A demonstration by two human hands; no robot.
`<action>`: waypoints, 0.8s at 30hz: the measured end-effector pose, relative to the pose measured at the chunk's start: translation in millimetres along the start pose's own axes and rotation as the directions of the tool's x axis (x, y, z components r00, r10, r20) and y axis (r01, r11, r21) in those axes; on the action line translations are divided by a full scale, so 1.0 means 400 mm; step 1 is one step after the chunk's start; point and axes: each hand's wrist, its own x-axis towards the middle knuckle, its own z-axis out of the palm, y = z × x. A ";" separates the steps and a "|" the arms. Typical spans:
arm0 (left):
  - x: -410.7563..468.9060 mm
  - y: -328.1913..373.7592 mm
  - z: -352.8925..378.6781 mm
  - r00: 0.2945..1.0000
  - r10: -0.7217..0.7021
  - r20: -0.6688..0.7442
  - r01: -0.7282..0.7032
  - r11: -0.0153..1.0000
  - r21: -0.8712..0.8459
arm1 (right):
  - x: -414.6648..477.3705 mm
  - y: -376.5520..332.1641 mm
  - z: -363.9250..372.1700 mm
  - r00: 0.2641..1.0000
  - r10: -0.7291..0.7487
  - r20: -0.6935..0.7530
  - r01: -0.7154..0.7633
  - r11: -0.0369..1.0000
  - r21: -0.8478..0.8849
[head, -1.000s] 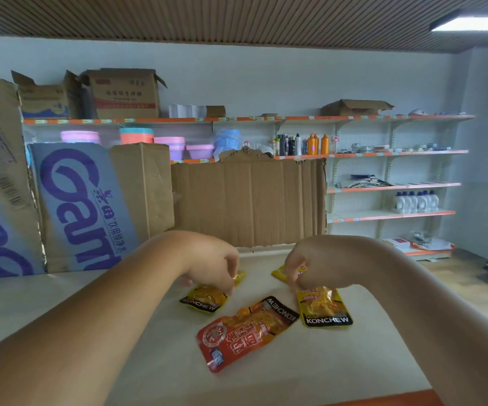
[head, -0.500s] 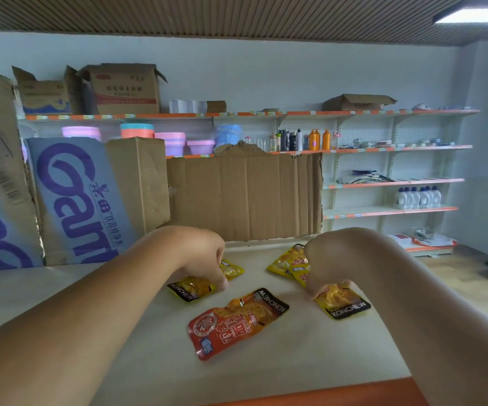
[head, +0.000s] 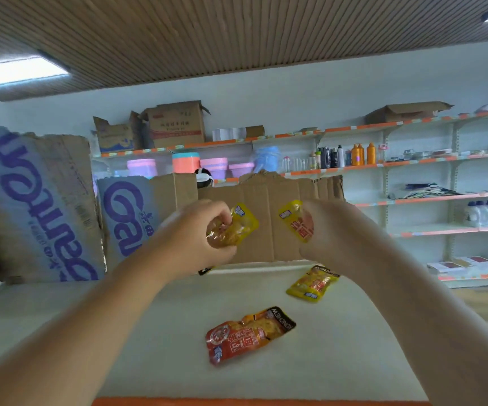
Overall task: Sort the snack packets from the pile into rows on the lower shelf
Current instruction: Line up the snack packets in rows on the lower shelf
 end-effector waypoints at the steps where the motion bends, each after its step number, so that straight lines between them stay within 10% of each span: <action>1: -0.016 0.003 -0.009 0.996 -0.003 -0.084 0.001 1.000 -0.016 | -0.006 -0.008 0.000 0.997 -0.040 -0.070 0.046 0.996 0.078; 12: -0.227 -0.031 -0.208 0.867 -0.048 -0.495 -0.007 0.994 -0.108 | -0.066 -0.287 -0.026 0.914 -0.187 -0.359 0.347 0.819 0.457; 24: -0.703 -0.311 -0.562 0.834 -0.165 -0.527 0.137 0.986 -0.092 | -0.222 -0.919 0.105 0.866 -0.322 -0.383 0.500 0.584 0.639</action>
